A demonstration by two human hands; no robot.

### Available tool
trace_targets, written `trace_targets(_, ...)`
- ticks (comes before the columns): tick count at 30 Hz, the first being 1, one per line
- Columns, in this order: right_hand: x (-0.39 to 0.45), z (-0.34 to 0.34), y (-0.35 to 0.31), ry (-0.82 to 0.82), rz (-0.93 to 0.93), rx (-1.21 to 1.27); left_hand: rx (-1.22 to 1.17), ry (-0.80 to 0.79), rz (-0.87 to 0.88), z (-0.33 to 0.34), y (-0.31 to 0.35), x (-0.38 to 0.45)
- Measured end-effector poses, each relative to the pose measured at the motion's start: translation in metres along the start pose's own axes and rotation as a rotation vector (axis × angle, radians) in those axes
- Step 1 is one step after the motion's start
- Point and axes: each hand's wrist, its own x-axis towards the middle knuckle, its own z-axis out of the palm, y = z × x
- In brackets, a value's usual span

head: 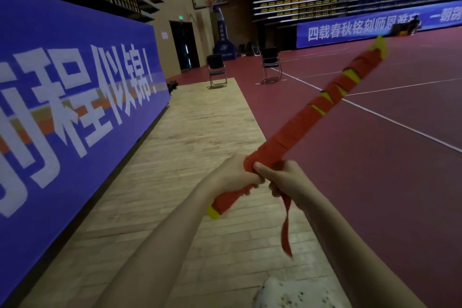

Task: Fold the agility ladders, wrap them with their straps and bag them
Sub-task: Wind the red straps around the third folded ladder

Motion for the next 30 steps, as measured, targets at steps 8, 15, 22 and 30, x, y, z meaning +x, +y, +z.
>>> trace_targets(8, -0.004, 0.000, -0.003, -0.185, 0.301, 0.277, 1.086, 0.631, 0.225, 0.013, -0.041, -0.019)
trace_targets(15, -0.012, 0.002, -0.026, -0.215, 0.414, 0.423, 1.388, 0.802, 0.469, 0.020, -0.042, -0.017)
trace_targets(22, -0.001, -0.003, -0.005, -0.106, 0.259, 0.218, 1.327, 0.777, 0.526, 0.031, -0.044, -0.027)
trace_targets(30, 0.003, -0.006, -0.014, -0.165, -0.303, -1.105, 1.172, 0.723, 0.326, 0.025, -0.030, -0.034)
